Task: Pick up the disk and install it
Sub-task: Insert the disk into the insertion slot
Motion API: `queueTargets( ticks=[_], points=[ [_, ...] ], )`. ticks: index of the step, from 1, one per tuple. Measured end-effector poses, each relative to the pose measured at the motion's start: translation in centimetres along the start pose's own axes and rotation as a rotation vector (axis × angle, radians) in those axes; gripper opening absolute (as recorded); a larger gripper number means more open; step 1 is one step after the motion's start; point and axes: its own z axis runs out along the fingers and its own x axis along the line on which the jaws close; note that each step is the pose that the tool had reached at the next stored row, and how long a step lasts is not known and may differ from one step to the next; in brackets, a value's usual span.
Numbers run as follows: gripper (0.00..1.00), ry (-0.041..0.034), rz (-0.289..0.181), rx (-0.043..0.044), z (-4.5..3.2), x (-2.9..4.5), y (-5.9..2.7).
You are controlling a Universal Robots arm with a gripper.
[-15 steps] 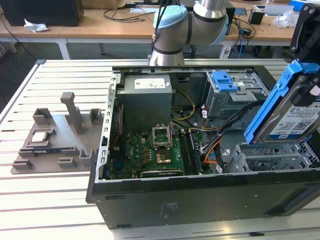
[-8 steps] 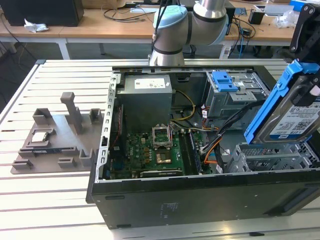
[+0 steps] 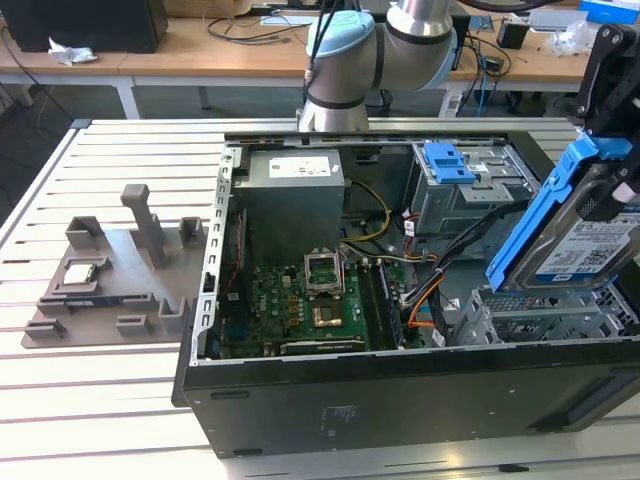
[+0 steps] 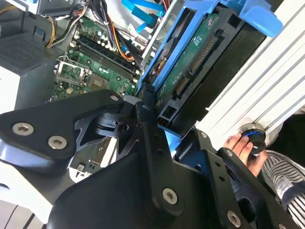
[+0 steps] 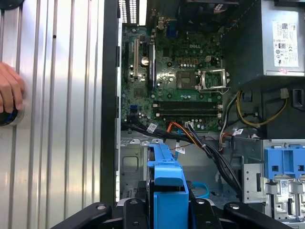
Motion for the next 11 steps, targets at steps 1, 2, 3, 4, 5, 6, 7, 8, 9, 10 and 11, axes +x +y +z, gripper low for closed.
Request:
queueTargets(
  ticks=[1,2,3,4,5,6,7,8,9,10,11],
  points=[
    [0.37,0.001,0.0,0.0,0.16,0.0,-0.02],
    [0.37,0.0037,0.001,0.0,0.28,-0.03,-0.05],
    [0.37,0.0094,0.004,0.0001,0.44,-0.15,-0.09],
    [0.37,0.0138,0.008,0.0003,0.62,-0.32,-0.15],
    [0.37,0.0151,0.009,0.0003,0.7,-0.4,-0.17],
    [0.37,0.0163,0.01,0.0004,0.81,-0.52,-0.2],
    [0.37,0.0184,0.012,0.0004,0.96,-0.73,-0.3],
    [0.37,0.0218,0.013,0.0004,1.23,-1.08,-0.51],
    [0.37,0.0293,0.019,0.0006,1.55,-1.12,-0.55],
    [0.37,0.0315,0.024,0.0008,1.67,-1.11,-0.55],
    [0.37,0.0319,0.025,0.0009,1.73,-1.11,-0.57]
  ],
)
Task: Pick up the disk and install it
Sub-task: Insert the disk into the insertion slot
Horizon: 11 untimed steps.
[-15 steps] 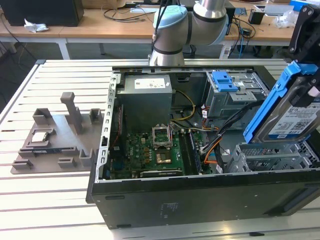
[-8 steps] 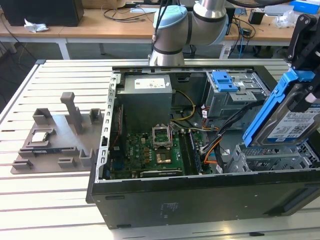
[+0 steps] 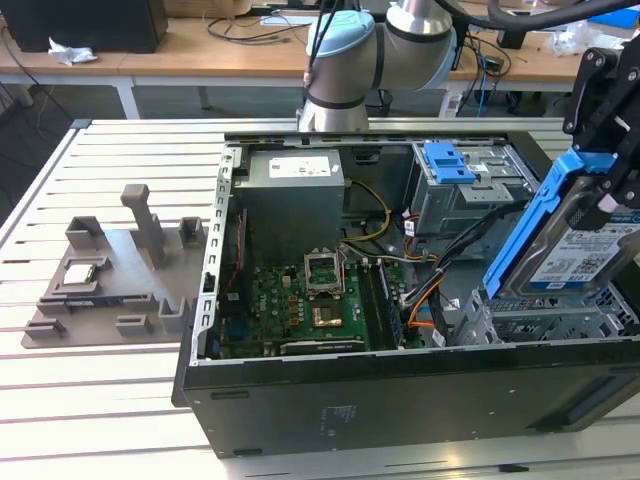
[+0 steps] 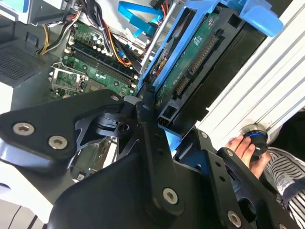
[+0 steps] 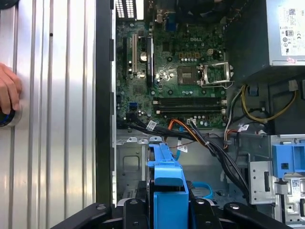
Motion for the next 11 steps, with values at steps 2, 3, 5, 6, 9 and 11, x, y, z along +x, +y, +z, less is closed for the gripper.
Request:
queueTargets(
  ticks=[2,3,5,6,9,11],
  points=[
    [0.37,-0.0001,0.004,0.0001,0.18,-0.06,-0.02],
    [0.37,-0.0004,0.007,0.0001,0.31,-0.09,-0.04],
    [0.37,-0.0002,0.007,0.0001,0.58,-0.1,-0.13],
    [0.37,-0.0002,0.007,0.0001,0.67,-0.1,-0.14],
    [0.37,-0.0002,0.007,0.0001,1.11,-0.09,-0.18],
    [0.37,0.0001,0.007,0.0003,1.52,-0.08,-0.22]
  ],
)
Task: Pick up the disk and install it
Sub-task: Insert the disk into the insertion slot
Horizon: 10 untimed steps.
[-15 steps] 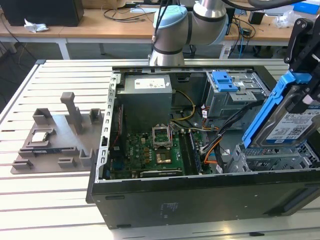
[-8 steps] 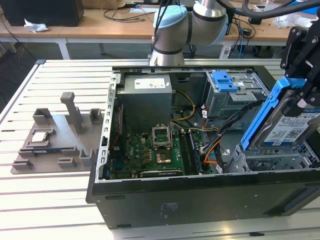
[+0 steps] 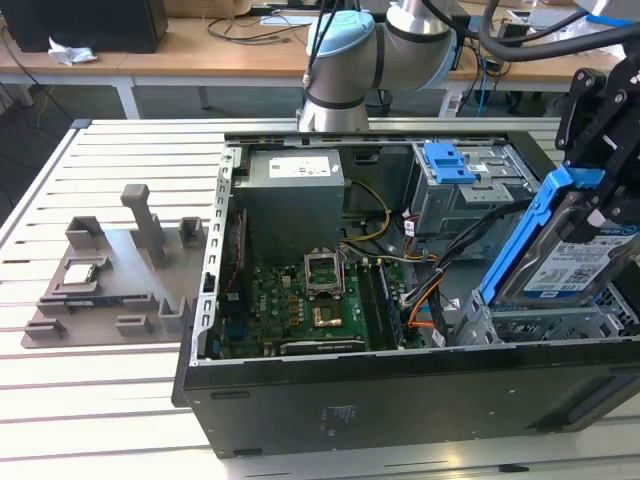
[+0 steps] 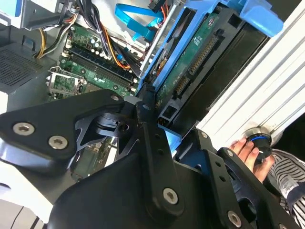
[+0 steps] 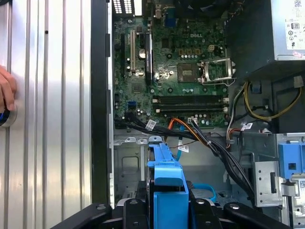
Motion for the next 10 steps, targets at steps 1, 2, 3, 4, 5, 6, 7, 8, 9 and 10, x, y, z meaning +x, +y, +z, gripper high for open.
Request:
queueTargets(
  ticks=[1,2,3,4,5,6,7,8,9,10],
  points=[
    [0.37,0.0007,0.0,-0.0004,0.28,0.0,-0.01],
    [0.37,0.0011,0.0,-0.0005,0.51,0.0,-0.02],
    [0.37,0.0001,0.0,-0.0001,0.71,0.01,-0.04],
    [0.37,-0.0008,0.0,0.0001,0.9,0.02,-0.06],
    [0.37,-0.0005,0.0,-0.0001,0.95,0.02,-0.06],
    [0.37,-0.0008,0.0,0.0001,0.99,0.01,0.1],
    [0.37,-0.0009,0.0,0.0003,1.02,0.03,0.29],
    [0.37,-0.0004,0.0,0.001,1.02,0.04,0.69],
    [0.37,-0.0006,0.0,0.0015,1.04,0.05,0.85],
    [0.37,-0.0005,0.0,0.0015,1.04,0.05,0.85]
  ],
)
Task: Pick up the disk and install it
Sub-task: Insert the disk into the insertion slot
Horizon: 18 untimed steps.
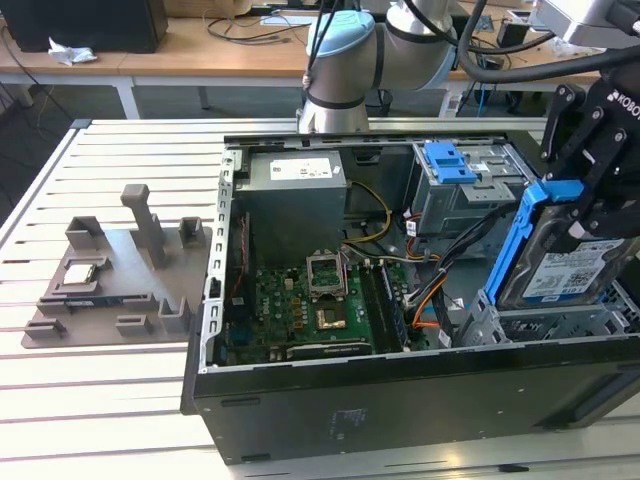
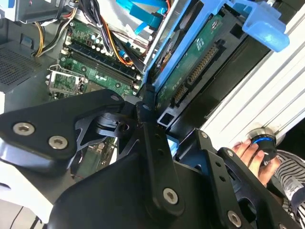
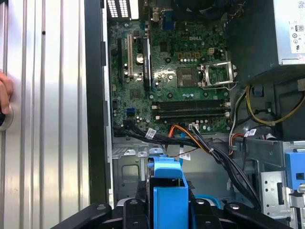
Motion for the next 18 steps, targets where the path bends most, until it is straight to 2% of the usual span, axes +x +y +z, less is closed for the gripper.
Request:
queueTargets(
  ticks=[8,13,18],
  points=[
    [0.37,0.0002,0.0,0.0001,0.75,0.01,-0.05],
    [0.37,0.0002,0.0,-0.0001,1.72,0.02,-0.16],
    [0.37,0.0002,0.0,-0.0002,2.28,0.03,-0.21]
  ],
)
